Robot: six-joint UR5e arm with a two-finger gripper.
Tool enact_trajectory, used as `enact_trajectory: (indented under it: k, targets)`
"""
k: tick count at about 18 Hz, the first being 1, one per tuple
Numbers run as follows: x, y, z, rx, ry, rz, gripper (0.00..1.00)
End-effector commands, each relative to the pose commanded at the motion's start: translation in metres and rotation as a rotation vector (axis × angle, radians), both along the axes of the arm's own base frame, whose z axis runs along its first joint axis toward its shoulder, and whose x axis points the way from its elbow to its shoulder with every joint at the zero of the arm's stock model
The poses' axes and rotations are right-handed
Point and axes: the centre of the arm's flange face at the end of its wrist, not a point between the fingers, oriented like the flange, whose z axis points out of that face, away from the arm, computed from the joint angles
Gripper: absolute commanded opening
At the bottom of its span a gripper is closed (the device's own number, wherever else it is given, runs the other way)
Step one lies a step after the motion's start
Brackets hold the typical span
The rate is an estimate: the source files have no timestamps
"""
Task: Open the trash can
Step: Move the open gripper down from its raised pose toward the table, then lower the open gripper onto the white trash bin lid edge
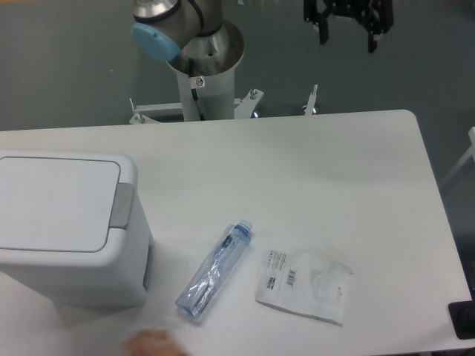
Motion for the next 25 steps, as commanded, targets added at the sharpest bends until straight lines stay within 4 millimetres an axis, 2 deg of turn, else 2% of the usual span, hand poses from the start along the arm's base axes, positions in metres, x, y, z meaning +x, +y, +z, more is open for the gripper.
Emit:
enact_trajectory:
  k: [5, 7, 11, 14, 18, 25]
  targets:
    - [0.0, 0.007, 0.001, 0.027, 0.001, 0.011, 1.0]
    - [-0.003, 0.019, -0.001, 0.1, -0.027, 0.072, 1.0]
    - [-0.012, 0.073, 0.007, 0.377, -0.15, 0.356, 1.0]
    - [0.003, 0.136, 0.006, 0.496, -0.194, 0.524, 1.0]
    - [0.027, 0.179, -0.002, 0.553, -0.232, 0.565, 1.0]
    - [0.074, 0.261, -0.028, 0.572, -0.341, 0.57, 1.0]
